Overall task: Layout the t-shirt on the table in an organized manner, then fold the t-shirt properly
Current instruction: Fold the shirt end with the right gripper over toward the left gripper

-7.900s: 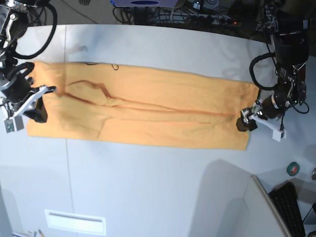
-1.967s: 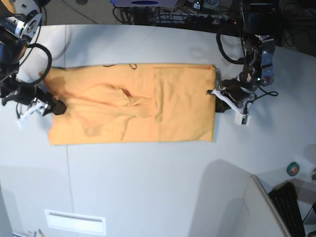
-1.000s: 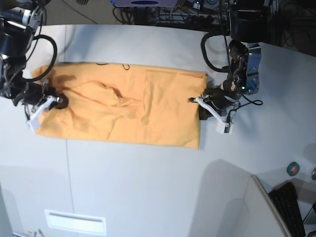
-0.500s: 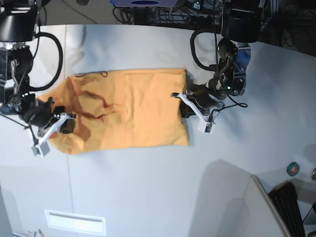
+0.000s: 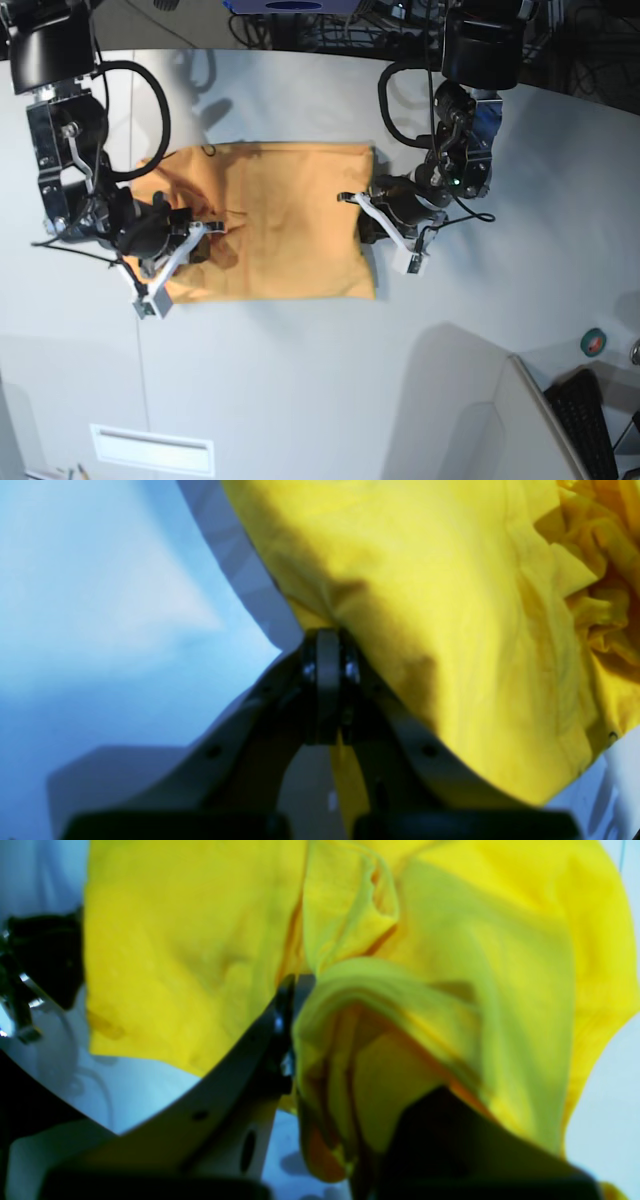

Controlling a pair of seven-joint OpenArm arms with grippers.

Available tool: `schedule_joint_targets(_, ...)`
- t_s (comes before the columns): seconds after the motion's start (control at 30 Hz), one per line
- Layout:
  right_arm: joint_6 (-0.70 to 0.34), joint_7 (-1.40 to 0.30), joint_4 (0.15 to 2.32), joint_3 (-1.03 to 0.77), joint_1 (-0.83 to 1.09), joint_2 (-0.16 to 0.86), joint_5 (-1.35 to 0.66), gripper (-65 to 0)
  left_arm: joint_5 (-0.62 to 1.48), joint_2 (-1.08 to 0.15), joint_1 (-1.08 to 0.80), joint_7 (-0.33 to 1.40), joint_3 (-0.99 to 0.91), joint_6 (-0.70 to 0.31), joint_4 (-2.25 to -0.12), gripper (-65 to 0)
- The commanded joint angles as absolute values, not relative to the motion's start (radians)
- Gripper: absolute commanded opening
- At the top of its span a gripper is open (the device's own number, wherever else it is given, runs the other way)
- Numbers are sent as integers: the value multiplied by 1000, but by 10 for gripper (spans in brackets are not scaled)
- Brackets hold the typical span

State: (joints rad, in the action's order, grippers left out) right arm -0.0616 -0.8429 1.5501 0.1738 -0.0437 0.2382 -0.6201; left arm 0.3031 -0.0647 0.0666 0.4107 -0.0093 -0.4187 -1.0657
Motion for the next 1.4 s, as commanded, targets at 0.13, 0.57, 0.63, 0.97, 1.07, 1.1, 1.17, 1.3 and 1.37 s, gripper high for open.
schedule_joint_targets(0.13, 4, -825, 1573, 295, -105, 243, -633, -650, 315, -70, 84, 392, -8, -429, -1084, -650)
schedule_joint_targets(0.57, 25, -829, 1564, 361, -137, 173, -631, -650, 315, -68, 84, 392, -8, -429, -1084, -650)
schedule_joint_targets(0.63, 25, -828, 1564, 361, -143, 171, -631, -650, 315, -68, 84, 392, -8, -429, -1084, -650)
schedule_joint_targets(0.97, 25, -834, 1532, 363, -170, 116, -631, -650, 315, -70, 84, 392, 58, -429, -1084, -650)
schedule_joint_targets(1.07, 25, -828, 1494, 363, -173, 116, -631, -650, 320, -68, 84, 390, 65, -429, -1084, -650)
schedule_joint_targets(1.1, 25, -828, 1489, 363, -173, 116, -631, -650, 320, -68, 84, 390, 65, -429, -1084, -650)
schedule_joint_targets(1.17, 25, -828, 1484, 363, -173, 116, -631, -650, 318, -68, 84, 390, 65, -429, -1084, -650)
schedule_joint_targets(1.3, 25, -829, 1484, 363, -173, 116, -631, -650, 317, -70, 96, 392, 65, -429, -1084, -650)
schedule_joint_targets(1.37, 25, -832, 1484, 363, -173, 116, -631, -650, 320, -70, 96, 392, 65, -429, -1084, -650)
